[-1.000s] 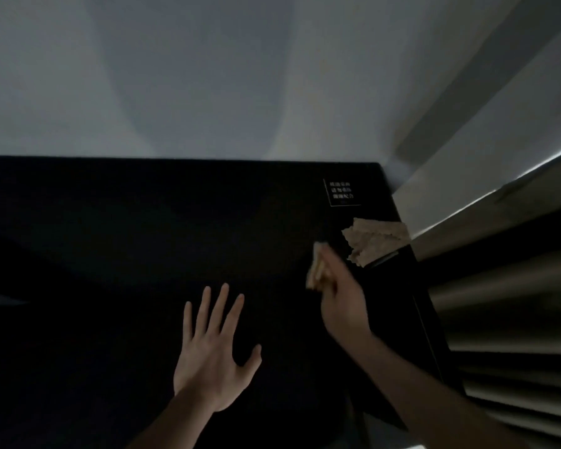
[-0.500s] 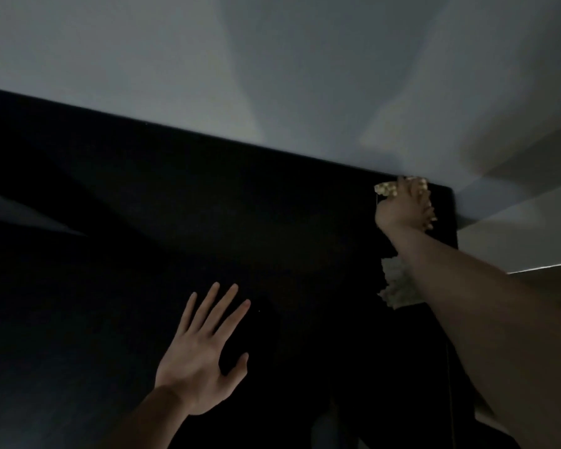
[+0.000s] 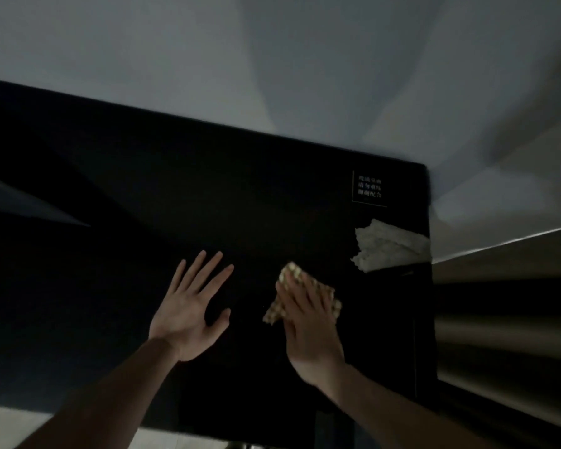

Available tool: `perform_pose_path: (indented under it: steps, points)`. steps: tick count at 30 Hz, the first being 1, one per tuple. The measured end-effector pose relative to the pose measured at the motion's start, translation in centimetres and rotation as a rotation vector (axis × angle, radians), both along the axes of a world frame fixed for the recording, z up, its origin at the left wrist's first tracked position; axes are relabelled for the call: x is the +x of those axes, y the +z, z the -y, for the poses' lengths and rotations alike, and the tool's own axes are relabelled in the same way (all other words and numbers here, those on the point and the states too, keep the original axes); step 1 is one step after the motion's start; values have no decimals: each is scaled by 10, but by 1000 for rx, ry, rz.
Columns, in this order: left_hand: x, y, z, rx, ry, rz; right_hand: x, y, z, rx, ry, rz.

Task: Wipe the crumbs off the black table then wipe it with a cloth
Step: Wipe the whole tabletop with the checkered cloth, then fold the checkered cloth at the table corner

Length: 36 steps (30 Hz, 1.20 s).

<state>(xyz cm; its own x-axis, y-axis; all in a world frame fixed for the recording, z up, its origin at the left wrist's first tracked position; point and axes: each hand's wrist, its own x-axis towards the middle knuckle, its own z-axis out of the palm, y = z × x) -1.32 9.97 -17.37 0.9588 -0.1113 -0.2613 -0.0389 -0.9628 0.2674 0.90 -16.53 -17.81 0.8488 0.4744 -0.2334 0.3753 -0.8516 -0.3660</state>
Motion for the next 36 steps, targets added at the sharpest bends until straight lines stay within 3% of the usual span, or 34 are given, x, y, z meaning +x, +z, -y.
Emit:
perform_pose_path:
  steps: [7,11,15,18,22,26,29,33,36]
  points:
    - [-3,2,2,20,7,-13,-137,21,92,56,-10,-29]
    - [-2,24,28,-53,140,-118,-145,33,112,227,-246,-109]
    - [-20,63,66,-198,124,-158,-144,41,134,106,-605,-118]
    - [-44,90,95,-310,98,-139,-142,48,142,-22,-700,-210]
    - [-61,111,125,-435,98,-184,-123,61,133,0,-792,-368]
    - [-52,124,142,-505,36,-251,-101,83,125,391,-885,-461]
    - [-27,135,151,-653,116,-316,-76,122,126,632,-875,-435]
    - [16,155,168,-931,321,-485,-38,174,141,794,-802,-395]
    - [44,174,186,-1142,303,-515,-10,203,155,870,-736,-403]
